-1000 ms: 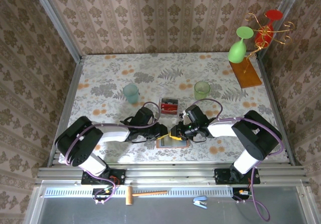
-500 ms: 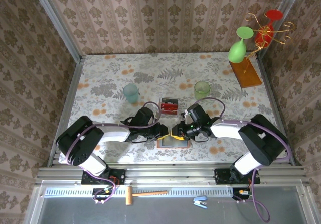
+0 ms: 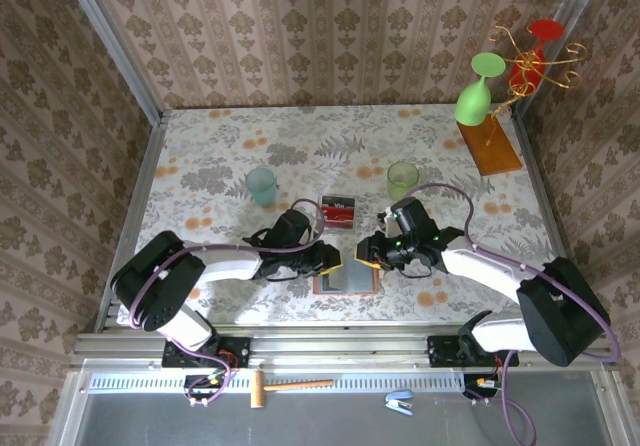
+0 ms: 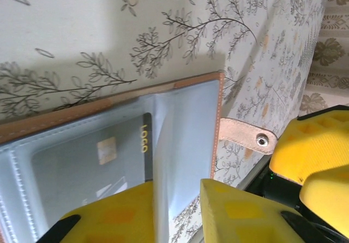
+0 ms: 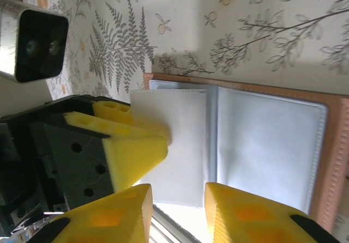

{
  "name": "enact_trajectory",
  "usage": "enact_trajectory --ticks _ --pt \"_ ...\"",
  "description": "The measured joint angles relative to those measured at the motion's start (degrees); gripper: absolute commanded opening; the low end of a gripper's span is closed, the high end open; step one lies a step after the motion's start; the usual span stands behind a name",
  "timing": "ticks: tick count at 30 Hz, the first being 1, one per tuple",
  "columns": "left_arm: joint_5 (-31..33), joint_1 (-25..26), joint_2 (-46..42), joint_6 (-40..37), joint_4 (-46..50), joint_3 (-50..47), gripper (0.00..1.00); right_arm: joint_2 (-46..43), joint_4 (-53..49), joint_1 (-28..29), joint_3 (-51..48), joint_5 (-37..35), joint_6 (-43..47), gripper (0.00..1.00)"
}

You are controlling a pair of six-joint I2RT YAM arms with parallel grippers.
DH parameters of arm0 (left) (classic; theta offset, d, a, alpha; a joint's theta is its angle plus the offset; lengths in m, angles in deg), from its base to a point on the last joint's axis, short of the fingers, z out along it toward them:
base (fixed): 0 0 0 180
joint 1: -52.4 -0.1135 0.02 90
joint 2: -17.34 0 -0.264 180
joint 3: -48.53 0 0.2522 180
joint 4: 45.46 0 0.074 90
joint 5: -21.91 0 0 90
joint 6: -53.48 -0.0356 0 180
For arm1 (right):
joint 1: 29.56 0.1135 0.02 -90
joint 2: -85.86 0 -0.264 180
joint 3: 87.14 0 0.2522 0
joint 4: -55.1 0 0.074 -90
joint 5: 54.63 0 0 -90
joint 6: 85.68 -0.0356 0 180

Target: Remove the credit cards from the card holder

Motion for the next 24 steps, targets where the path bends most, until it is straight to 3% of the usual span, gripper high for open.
enact_trajectory --ticks 12,24 --pt "-0.72 1.49 0.39 -0.48 1.27 3.98 0.38 -6.80 -6.88 -4.26 -0.07 -1.25 2.40 0.33" --pt "-2.01 3.34 6.38 -0.66 1.70 8.76 0.42 -11.47 -9.62 -6.38 -1.51 -1.97 3.30 0.34"
